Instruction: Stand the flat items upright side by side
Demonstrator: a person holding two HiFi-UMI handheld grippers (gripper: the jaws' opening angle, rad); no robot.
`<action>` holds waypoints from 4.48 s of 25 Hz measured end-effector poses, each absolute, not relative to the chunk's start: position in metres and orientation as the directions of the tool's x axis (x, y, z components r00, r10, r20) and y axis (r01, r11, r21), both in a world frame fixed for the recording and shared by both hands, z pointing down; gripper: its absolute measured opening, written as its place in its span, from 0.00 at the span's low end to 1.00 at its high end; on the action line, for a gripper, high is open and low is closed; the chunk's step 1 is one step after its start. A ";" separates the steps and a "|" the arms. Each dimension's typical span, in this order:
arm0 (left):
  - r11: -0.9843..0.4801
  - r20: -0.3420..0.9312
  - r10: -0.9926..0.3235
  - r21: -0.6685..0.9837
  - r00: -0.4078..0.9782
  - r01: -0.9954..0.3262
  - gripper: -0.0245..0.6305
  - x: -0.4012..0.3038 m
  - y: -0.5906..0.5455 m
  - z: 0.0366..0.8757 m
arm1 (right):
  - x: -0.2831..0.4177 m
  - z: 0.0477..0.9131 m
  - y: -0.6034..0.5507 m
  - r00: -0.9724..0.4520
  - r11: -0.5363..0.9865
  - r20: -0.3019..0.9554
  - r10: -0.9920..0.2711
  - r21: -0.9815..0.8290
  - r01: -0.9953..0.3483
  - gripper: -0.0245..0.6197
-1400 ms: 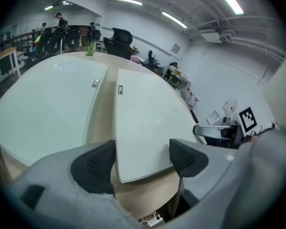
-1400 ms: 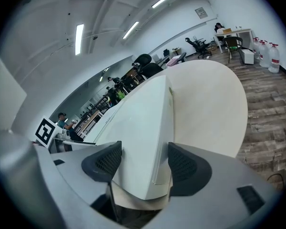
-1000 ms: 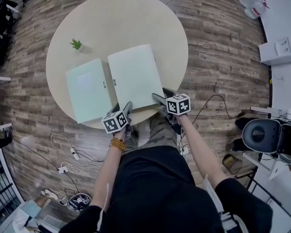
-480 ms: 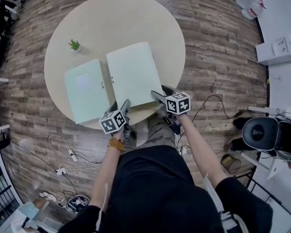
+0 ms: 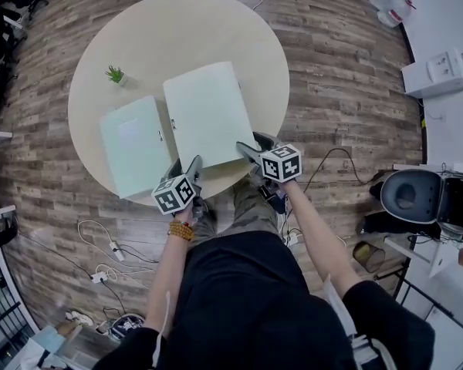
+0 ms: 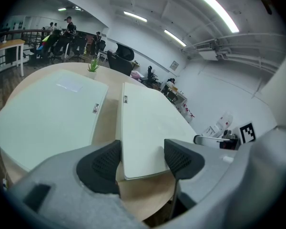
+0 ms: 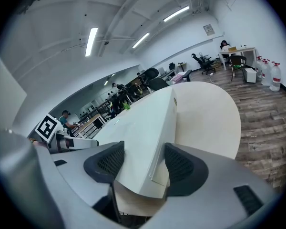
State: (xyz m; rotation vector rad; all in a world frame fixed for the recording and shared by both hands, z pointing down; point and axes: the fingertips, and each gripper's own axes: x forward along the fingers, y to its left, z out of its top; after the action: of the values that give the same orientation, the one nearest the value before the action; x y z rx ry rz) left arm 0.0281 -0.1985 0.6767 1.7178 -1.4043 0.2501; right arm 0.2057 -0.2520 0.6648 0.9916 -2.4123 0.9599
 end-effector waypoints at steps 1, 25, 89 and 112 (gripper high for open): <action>0.020 0.632 -0.696 0.492 0.342 -0.870 0.48 0.028 -0.199 0.674 | 0.206 0.663 -0.252 -0.688 0.521 0.543 -0.481 -0.455 -0.722 0.46; -0.096 0.525 -0.760 0.492 0.383 -0.865 0.46 0.018 -0.212 0.610 | 0.201 0.591 -0.245 -0.640 0.528 0.487 -0.594 -0.364 -0.767 0.45; -0.046 0.415 -0.865 0.496 0.283 -0.867 0.47 -0.159 -0.140 0.542 | 0.015 0.509 -0.194 -0.722 0.682 0.397 -0.567 -0.265 -0.681 0.44; 0.053 0.412 -0.896 0.473 0.168 -0.880 0.47 -0.238 -0.085 0.540 | -0.071 0.510 -0.159 -0.793 0.761 0.379 -0.478 -0.272 -0.589 0.44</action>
State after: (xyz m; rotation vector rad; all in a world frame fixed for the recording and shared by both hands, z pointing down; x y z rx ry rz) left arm -0.2383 -0.0845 0.5396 1.7978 -1.6853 -0.0313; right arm -0.0706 -0.1587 0.5098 0.8282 -2.6714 0.5518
